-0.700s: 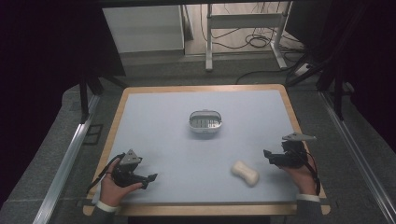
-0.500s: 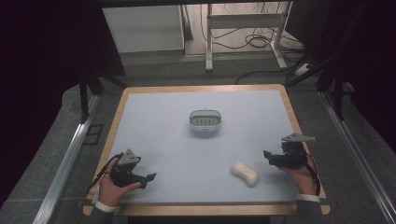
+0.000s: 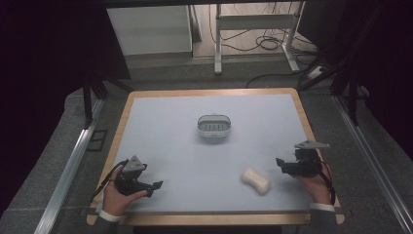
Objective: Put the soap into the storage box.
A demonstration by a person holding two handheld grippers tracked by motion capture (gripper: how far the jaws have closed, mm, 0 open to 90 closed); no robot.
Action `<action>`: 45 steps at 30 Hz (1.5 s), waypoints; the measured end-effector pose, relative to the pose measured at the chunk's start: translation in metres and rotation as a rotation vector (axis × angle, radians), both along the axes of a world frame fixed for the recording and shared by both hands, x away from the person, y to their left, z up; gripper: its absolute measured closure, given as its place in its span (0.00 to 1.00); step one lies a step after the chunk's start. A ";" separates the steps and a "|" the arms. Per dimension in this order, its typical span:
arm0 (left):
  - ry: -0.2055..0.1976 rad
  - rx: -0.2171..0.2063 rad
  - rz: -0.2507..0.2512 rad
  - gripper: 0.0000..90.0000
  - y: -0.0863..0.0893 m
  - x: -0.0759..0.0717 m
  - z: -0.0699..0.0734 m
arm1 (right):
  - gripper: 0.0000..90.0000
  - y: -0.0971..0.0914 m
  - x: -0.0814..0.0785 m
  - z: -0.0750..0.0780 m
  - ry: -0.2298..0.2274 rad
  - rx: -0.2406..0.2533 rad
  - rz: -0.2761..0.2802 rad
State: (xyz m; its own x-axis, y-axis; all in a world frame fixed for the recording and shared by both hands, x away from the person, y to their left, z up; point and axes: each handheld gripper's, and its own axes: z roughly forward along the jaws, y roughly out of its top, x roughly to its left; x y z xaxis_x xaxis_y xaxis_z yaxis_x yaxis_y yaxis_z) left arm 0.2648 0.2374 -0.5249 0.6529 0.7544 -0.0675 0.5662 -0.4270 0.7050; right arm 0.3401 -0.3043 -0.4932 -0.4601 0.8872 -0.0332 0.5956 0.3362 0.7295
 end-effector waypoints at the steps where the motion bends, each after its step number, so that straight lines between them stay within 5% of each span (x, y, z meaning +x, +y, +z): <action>1: 0.000 0.000 0.000 0.10 0.000 0.000 0.000 | 0.18 0.000 0.000 0.000 0.001 -0.001 0.005; 14: 0.013 -0.028 0.006 0.10 0.001 -0.002 0.003 | 0.18 0.008 -0.002 0.005 -0.008 0.005 0.047; 35: 0.002 -0.029 0.014 0.10 0.007 -0.003 0.006 | 0.17 0.047 0.003 0.032 0.041 -0.141 0.123; 45: 0.002 -0.026 0.017 0.10 0.008 -0.003 0.006 | 0.17 0.060 0.002 0.035 0.062 -0.156 0.156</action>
